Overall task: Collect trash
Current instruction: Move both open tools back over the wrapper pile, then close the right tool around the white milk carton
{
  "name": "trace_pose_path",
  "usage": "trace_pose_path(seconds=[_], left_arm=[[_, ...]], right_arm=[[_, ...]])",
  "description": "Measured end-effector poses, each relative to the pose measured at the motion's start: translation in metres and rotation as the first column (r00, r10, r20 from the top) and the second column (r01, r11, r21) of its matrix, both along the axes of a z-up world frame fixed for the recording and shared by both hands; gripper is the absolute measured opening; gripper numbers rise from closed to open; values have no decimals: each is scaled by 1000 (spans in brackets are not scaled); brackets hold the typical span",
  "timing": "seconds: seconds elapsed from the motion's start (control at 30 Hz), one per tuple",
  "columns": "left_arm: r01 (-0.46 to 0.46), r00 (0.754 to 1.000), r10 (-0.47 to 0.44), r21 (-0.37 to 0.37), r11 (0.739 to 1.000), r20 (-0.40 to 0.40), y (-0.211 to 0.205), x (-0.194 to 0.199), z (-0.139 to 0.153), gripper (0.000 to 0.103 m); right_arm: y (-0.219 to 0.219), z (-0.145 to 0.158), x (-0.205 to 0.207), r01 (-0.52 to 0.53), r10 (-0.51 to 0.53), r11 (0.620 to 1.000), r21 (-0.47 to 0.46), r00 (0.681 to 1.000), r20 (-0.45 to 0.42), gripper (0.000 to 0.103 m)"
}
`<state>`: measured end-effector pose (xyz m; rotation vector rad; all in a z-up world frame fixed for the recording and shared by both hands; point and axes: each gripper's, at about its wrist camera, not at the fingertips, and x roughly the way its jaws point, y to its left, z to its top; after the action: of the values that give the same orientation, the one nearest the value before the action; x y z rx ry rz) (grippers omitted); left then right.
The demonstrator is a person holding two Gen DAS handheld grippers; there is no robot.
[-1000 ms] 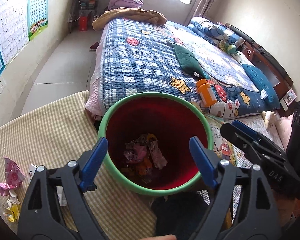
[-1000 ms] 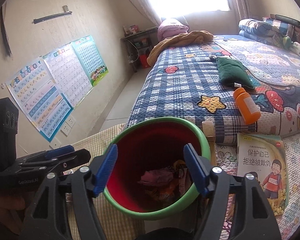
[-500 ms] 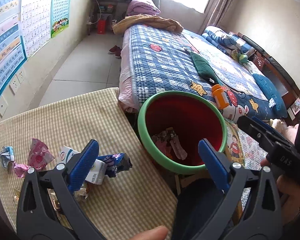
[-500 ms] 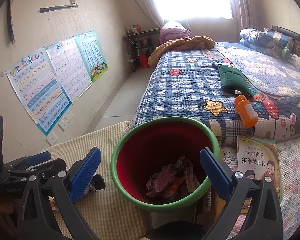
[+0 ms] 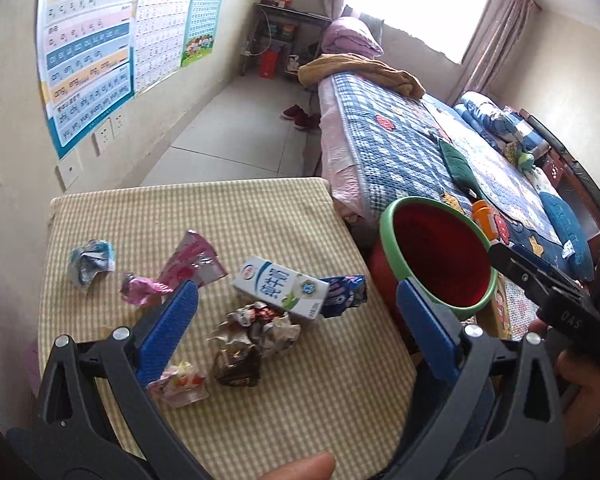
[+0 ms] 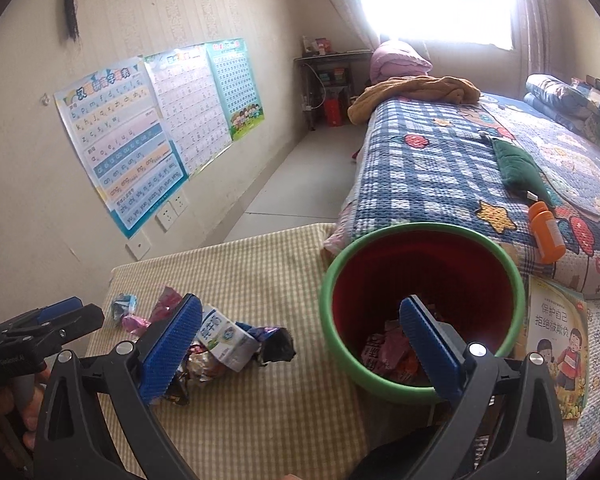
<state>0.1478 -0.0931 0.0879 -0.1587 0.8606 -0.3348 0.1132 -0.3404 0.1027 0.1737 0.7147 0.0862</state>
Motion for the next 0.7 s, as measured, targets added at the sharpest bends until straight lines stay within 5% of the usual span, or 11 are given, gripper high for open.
trace_pose_path(seconds=[0.7], left_arm=[[-216, 973, 212, -37, 976, -88, 117, -41, -50, 97]], right_arm=[[110, -41, 3, -210, 202, 976, -58, 972, -123, 96]])
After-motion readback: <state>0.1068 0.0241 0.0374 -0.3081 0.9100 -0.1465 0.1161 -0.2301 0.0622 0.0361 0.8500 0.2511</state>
